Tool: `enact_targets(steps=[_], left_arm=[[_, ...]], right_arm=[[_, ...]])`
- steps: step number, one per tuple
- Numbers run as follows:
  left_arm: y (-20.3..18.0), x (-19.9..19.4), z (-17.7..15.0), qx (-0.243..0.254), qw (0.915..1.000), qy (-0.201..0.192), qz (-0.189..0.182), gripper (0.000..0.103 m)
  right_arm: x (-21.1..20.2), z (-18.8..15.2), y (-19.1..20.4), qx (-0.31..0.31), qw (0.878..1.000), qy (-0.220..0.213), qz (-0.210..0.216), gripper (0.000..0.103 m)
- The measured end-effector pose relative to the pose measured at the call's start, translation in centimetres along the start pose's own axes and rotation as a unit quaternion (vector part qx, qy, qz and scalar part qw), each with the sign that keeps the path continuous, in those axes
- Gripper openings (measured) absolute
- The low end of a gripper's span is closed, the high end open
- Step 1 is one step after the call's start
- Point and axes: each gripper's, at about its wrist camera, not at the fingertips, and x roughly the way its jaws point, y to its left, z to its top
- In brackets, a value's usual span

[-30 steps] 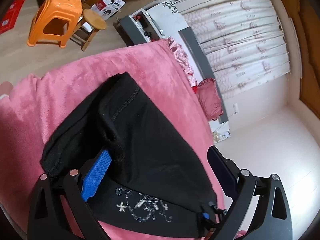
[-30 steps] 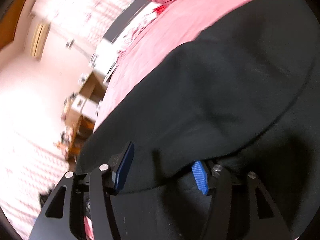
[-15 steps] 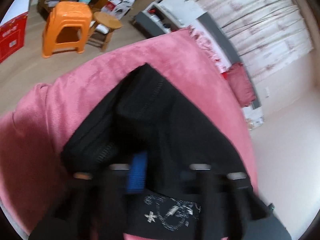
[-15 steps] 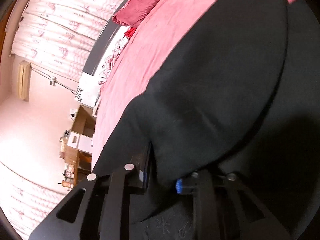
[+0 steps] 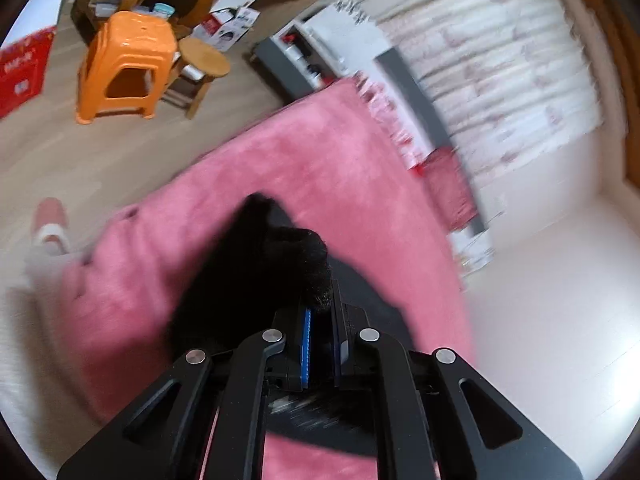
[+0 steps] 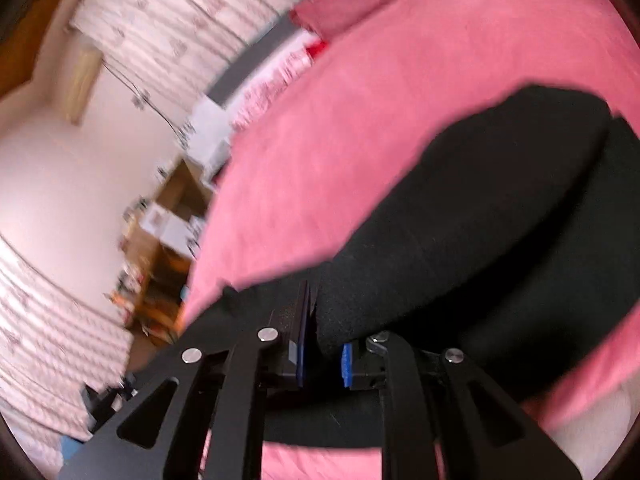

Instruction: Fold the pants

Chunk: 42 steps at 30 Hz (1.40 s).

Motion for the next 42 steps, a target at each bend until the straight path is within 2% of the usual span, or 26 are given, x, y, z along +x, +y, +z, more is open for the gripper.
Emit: enact_targets(steps=[1,3,4,5,7,10,13,15,17,20,25,27,29,32,33,34,35,38,40,42], left_arm=[[0.8,0.8,-0.8,0.006,0.9993,0.023,0.029,0.007],[2.1,2.5,-1.9,0.007,0.9963,0.063,0.059,0.007],[2.6,3.0,-2.3,0.003,0.9948,0.074,0.07,0.007],[3.1,3.2,-2.6,-0.008,0.9946,0.08,0.066,0.007],[3.3,3.1,-2.5,-0.01,0.995,0.078,0.061,0.007],[3.3,2.8,-2.4,-0.009,0.9951,0.074,0.065,0.007],[2.9,2.4,-2.6,-0.009,0.9943,0.069,0.081,0.007],[2.2,1.4,-2.4,-0.015,0.9954,0.049,0.081,0.008],[1.1,0.2,-2.2,-0.011,0.9959,0.021,0.087,0.008],[-0.5,-1.2,-1.9,0.007,0.9959,-0.024,0.087,0.017],[-4.3,-3.0,-1.9,0.081,0.9853,-0.105,0.108,0.017],[-5.4,-2.6,-2.1,0.11,0.9818,-0.114,0.105,0.017],[-6.5,-0.8,-2.3,0.137,0.9823,-0.087,0.093,0.017],[-8.1,3.2,-3.0,0.178,0.9805,-0.03,0.077,0.02],[-8.6,4.9,-3.4,0.194,0.9782,-0.005,0.073,0.037],[-9.1,6.4,-3.8,0.204,0.9769,0.014,0.063,0.046],[-9.6,7.8,-4.2,0.212,0.9757,0.031,0.045,0.056],[-10.9,11.3,-5.3,0.244,0.9663,0.072,0.036,0.057],[-11.7,13.3,-6.1,0.267,0.9592,0.084,0.042,0.057],[-11.8,14.3,-6.7,0.272,0.9569,0.09,0.043,0.057]], right_arm=[[0.2,-0.9,-0.9,0.013,1.0,0.01,-0.009,0.012],[1.4,-2.3,-2.7,0.042,0.998,0.032,-0.021,0.012],[2.2,-2.6,-3.8,0.067,0.996,0.051,-0.025,0.012],[2.2,-2.2,-4.3,0.084,0.995,0.056,-0.017,0.012],[2.1,-0.7,-4.7,0.081,0.995,0.06,-0.014,0.013],[2.6,-0.7,-4.6,0.07,0.995,0.066,-0.026,0.016],[2.7,0.0,-4.3,0.077,0.995,0.063,-0.002,0.031],[2.3,-0.1,-4.3,0.079,0.995,0.051,0.013,0.053],[1.1,0.3,-4.6,0.084,0.996,0.027,0.023,0.059],[-0.5,1.6,-6.3,0.101,0.995,0.003,0.027,0.059],[-3.9,4.8,-11.1,0.165,0.984,-0.063,0.018,0.06],[-4.4,6.4,-13.2,0.19,0.978,-0.08,0.014,0.06],[-4.5,7.6,-15.2,0.212,0.973,-0.091,0.007,0.06],[-4.3,9.2,-17.5,0.233,0.966,-0.108,-0.004,0.055],[-4.2,9.8,-18.0,0.235,0.965,-0.114,-0.006,0.052],[-4.6,10.2,-18.4,0.233,0.965,-0.119,-0.011,0.05],[-4.8,10.6,-18.8,0.231,0.965,-0.124,-0.025,0.041],[-5.5,11.1,-18.9,0.219,0.966,-0.123,-0.054,0.01],[-6.8,10.9,-18.2,0.2,0.97,-0.13,-0.056,0.009],[-8.2,10.4,-16.6,0.173,0.973,-0.141,-0.062,0.008]])
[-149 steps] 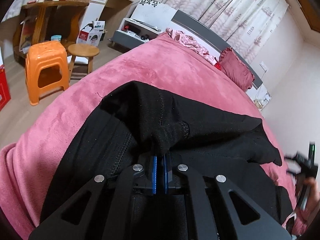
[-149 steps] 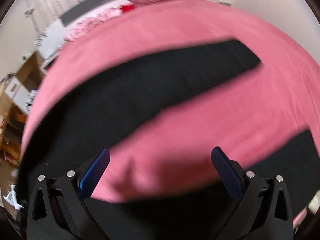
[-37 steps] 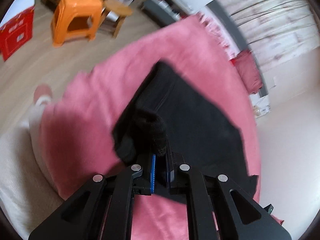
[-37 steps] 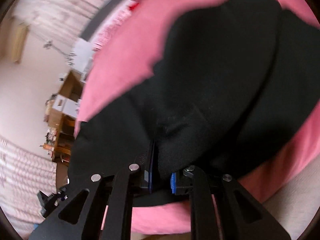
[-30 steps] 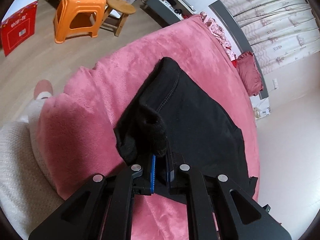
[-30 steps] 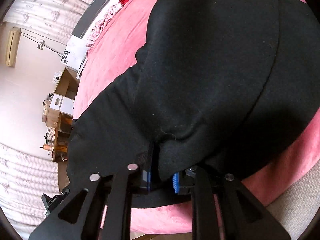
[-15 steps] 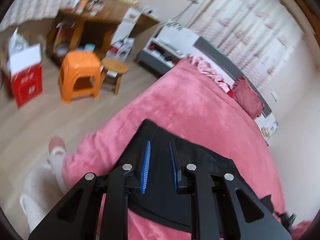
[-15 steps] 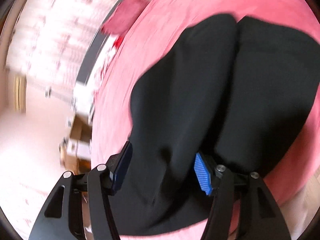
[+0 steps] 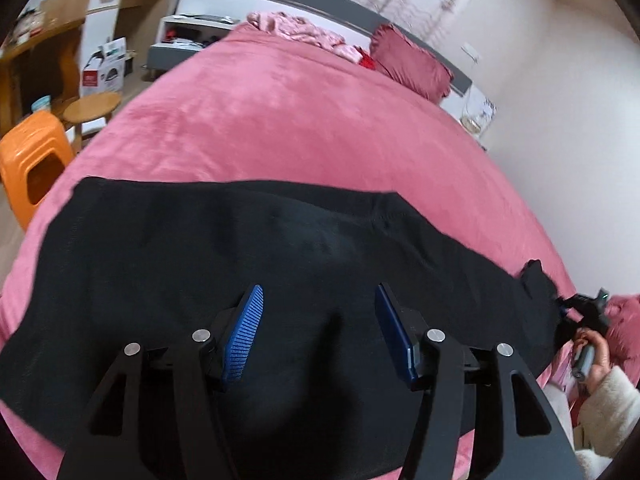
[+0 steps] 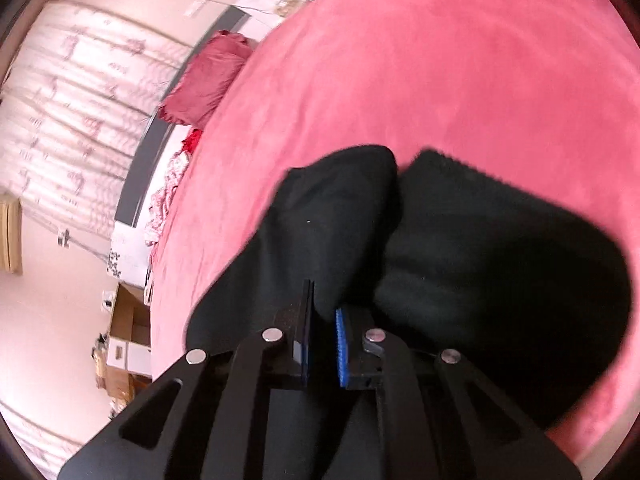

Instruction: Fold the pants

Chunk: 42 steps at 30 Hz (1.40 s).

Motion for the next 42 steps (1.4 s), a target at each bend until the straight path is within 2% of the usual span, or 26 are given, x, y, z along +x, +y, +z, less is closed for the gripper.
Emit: enact_targets(steps=[1,3,6,9,14,15,17,18,19,20,21,22,24,26,28,30,32,35,40,42], left_arm=[[-0.1,0.5,-0.1,-0.001,1.0,0.005,0.0,0.057],[0.2,1.3,-0.5,-0.006,0.9998,0.017,-0.001,0.057],[0.2,1.8,-1.1,-0.011,0.9996,0.024,0.001,0.057],[0.5,1.8,-1.6,-0.013,0.9996,0.027,-0.001,0.057],[0.4,1.6,-2.1,-0.007,0.9995,0.03,0.002,0.057],[0.4,1.6,-2.2,-0.007,0.9995,0.032,0.003,0.057],[0.3,1.5,-2.3,-0.006,0.9994,0.033,0.003,0.057],[0.3,1.5,-2.3,-0.007,0.9994,0.033,0.003,0.057],[0.3,1.4,-2.3,-0.008,0.9994,0.034,0.004,0.057],[0.2,1.2,-2.2,-0.011,0.9993,0.034,0.004,0.057],[0.1,1.1,-2.2,-0.013,0.9993,0.033,0.004,0.057],[-0.3,0.9,-2.1,-0.01,0.9994,0.031,0.006,0.057],[-1.4,0.7,-1.9,0.005,0.9997,0.025,0.001,0.057],[-3.5,0.8,-1.8,0.035,0.999,0.023,-0.017,0.057],[-5.5,1.8,-1.7,0.059,0.9971,0.037,-0.031,0.057],[-6.9,3.0,-1.4,0.072,0.9954,0.049,-0.041,0.057],[-8.2,4.3,-1.0,0.085,0.9936,0.058,-0.047,0.057],[-10.0,6.6,0.1,0.111,0.9909,0.068,-0.036,0.052],[-11.5,10.5,2.5,0.136,0.9881,0.071,-0.008,0.052],[-11.7,12.6,3.4,0.166,0.9834,0.068,0.026,0.049]], right_arm=[[0.5,-0.6,1.5,-0.01,1.0,-0.004,-0.001,0.008],[-1.7,-1.3,2.3,-0.032,0.999,-0.02,-0.009,0.008],[-2.3,-1.5,3.5,-0.03,0.999,-0.035,-0.021,0.008],[-3.2,-2.7,2.2,-0.005,0.999,-0.033,-0.028,0.008],[-2.4,-4.6,-1.8,0.037,0.997,-0.011,-0.07,0.009],[-2.2,-4.6,-2.5,0.047,0.996,-0.008,-0.074,0.012],[-2.7,-4.6,-3.5,0.082,0.995,-0.023,-0.047,0.018],[-3.4,-4.5,-3.4,0.087,0.995,-0.031,-0.048,0.027],[-4.0,-4.3,-2.7,0.08,0.993,-0.051,-0.064,0.033],[-5.0,-4.2,-1.7,0.061,0.99,-0.078,-0.1,0.049],[-5.9,-4.2,-1.1,0.043,0.986,-0.101,-0.127,0.054],[-6.8,-4.1,0.5,0.01,0.981,-0.131,-0.143,0.054],[-6.9,-4.3,4.2,-0.064,0.978,-0.15,-0.133,0.054],[-5.5,-5.1,7.5,-0.128,0.976,-0.132,-0.121,0.054],[-2.9,-6.6,10.1,-0.193,0.97,-0.089,-0.115,0.047],[-0.6,-7.7,11.4,-0.225,0.965,-0.062,-0.122,0.03],[2.3,-8.2,12.0,-0.217,0.967,-0.03,-0.128,0.025],[5.4,-8.4,12.0,-0.167,0.977,0.005,-0.132,0.025],[6.8,-8.7,11.2,-0.186,0.969,-0.003,-0.162,0.025],[6.9,-8.5,10.9,-0.18,0.971,-0.008,-0.155,0.024]])
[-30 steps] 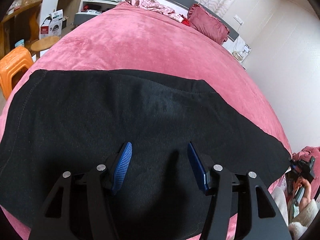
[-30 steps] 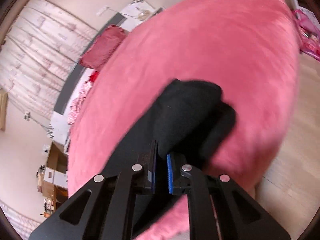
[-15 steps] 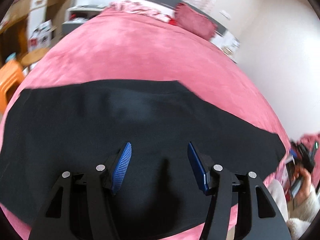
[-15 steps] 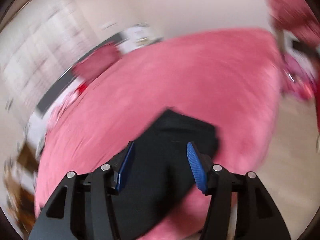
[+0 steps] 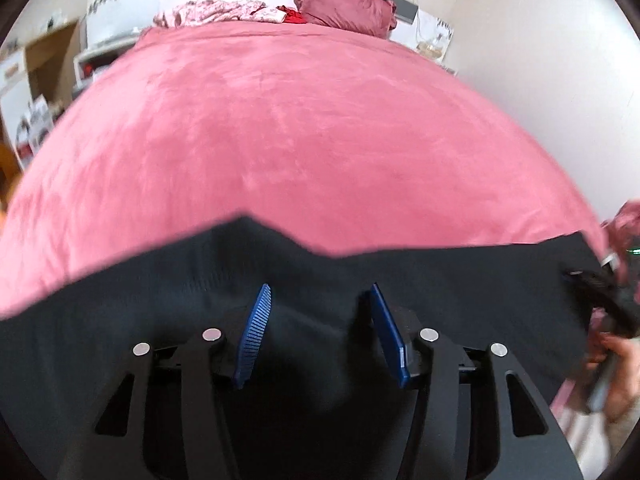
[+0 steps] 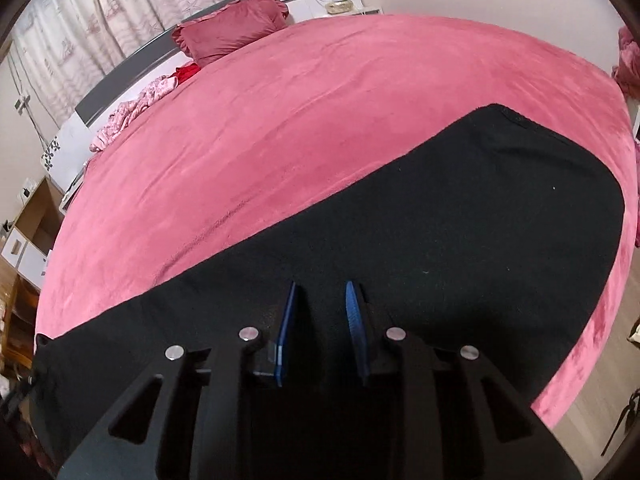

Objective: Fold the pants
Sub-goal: 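Smooth the folded pants flat with both grippers pressing on the fabric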

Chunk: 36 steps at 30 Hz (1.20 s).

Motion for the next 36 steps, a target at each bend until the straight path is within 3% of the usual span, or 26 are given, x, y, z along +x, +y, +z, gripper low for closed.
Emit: enact_targets(steps=[1,3,7,12,18,24,25,27,28,29,31,33,34,36], left_arm=[[0.2,0.7,0.3,0.008,0.9999,0.003,0.013,0.043],[0.9,2.1,0.4,0.014,0.9998,0.0,0.015,0.042],[0.9,2.3,-0.7,0.037,0.9982,-0.042,0.02,0.042],[1.0,1.5,-1.1,0.03,0.9987,-0.04,0.005,0.042],[1.9,-0.7,-4.2,0.016,0.9992,-0.034,-0.015,0.042],[3.1,-3.1,-7.3,0.005,0.9988,-0.039,-0.03,0.042],[3.3,-3.3,-7.5,0.0,0.9988,-0.038,-0.032,0.042],[3.4,-4.1,-7.6,-0.013,0.9988,-0.036,-0.031,0.042],[3.5,-4.7,-7.7,-0.025,0.9985,-0.039,-0.03,0.043],[3.9,-5.2,-7.8,-0.035,0.998,-0.043,-0.031,0.054],[4.7,-6.3,-7.9,-0.051,0.9968,-0.061,-0.014,0.07],[6.0,-6.4,-7.9,-0.054,0.9963,-0.054,0.039,0.07],[6.5,-6.2,-8.1,-0.056,0.9959,-0.046,0.055,0.07],[7.5,-5.9,-8.7,-0.057,0.9954,-0.031,0.071,0.07]], right_arm=[[0.1,0.0,-0.3,0.006,1.0,-0.002,0.004,0.024],[0.2,-0.7,-1.2,0.012,1.0,-0.006,0.009,0.023],[0.9,-0.7,-0.3,-0.007,0.999,-0.03,-0.01,0.025],[1.0,-0.8,0.3,-0.017,0.999,-0.04,-0.017,0.028],[-0.6,-1.1,-2.1,0.045,0.999,-0.007,0.024,0.028],[-3.5,-0.4,-5.7,0.114,0.993,-0.003,0.025,0.029],[-4.3,-0.2,-6.7,0.128,0.991,-0.01,0.024,0.034],[-6.1,0.1,-8.0,0.139,0.989,-0.044,0.04,0.067],[-6.8,0.4,-8.4,0.136,0.988,-0.059,0.047,0.071],[-7.3,0.7,-8.7,0.125,0.989,-0.068,0.047,0.071],[-7.7,1.5,-9.5,0.1,0.992,-0.073,0.028,0.065],[-7.5,1.9,-10.8,0.102,0.992,-0.069,-0.004,0.045],[-7.1,2.0,-12.2,0.126,0.99,-0.06,-0.021,0.04],[-6.1,1.7,-14.7,0.177,0.983,-0.039,-0.021,0.016]])
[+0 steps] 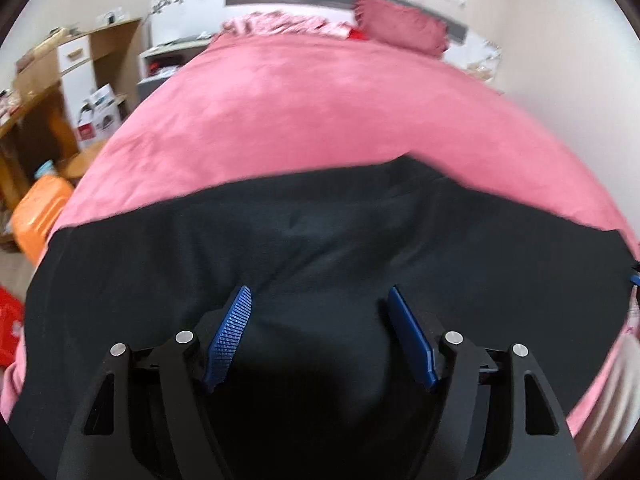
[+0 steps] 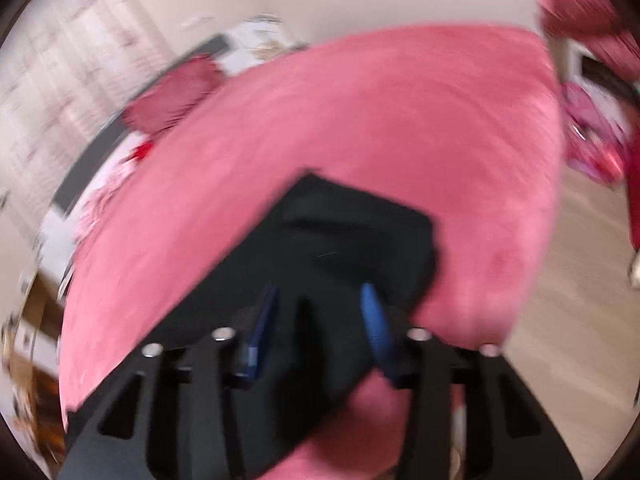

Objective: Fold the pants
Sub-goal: 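Smooth the folded pants flat with both grippers pressing on the fabric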

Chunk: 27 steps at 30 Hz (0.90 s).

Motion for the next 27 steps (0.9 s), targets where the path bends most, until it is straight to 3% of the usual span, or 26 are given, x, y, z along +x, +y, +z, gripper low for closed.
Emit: enact_targets(steps=[2,4,6,8,9,13,16,22,27], left_arm=[[-0.1,-0.1,-0.6,0.021,0.9998,-0.004,0.002,0.07],[-0.8,-0.1,-0.5,0.04,0.999,-0.003,0.019,0.07],[-0.8,-0.3,-0.6,0.031,0.9992,-0.001,0.023,0.073],[-0.8,-0.6,-0.5,0.011,0.9998,0.001,0.014,0.086],[-0.9,-0.7,-0.4,0.002,0.9999,0.003,0.012,0.095],[-1.7,-1.0,-0.2,-0.016,0.9991,0.021,0.034,0.099],[-2.0,-1.0,-0.2,-0.023,0.998,0.036,0.047,0.099],[-1.7,-1.3,-0.5,-0.049,0.9969,0.039,0.047,0.099],[-2.0,-1.5,-0.6,-0.054,0.9964,0.041,0.051,0.099]], right_arm=[[0.4,0.1,-1.9,0.047,0.999,0.007,0.019,0.008],[-0.2,0.2,-1.8,0.043,0.999,0.0,0.028,0.013],[-1.2,0.0,-1.2,0.034,0.998,-0.01,0.046,0.047],[-2.4,-0.4,-0.6,0.033,0.998,-0.025,0.051,0.067],[-3.0,-0.7,0.0,0.026,0.998,-0.029,0.046,0.071],[-3.4,-2.2,1.6,0.0,0.999,-0.008,0.035,0.074],[-3.0,-3.4,2.4,-0.001,0.999,0.003,0.037,0.083],[-1.6,-4.6,2.2,0.021,0.998,0.047,0.032,0.088],[-1.8,-4.4,1.9,0.031,0.998,0.05,0.028,0.093]])
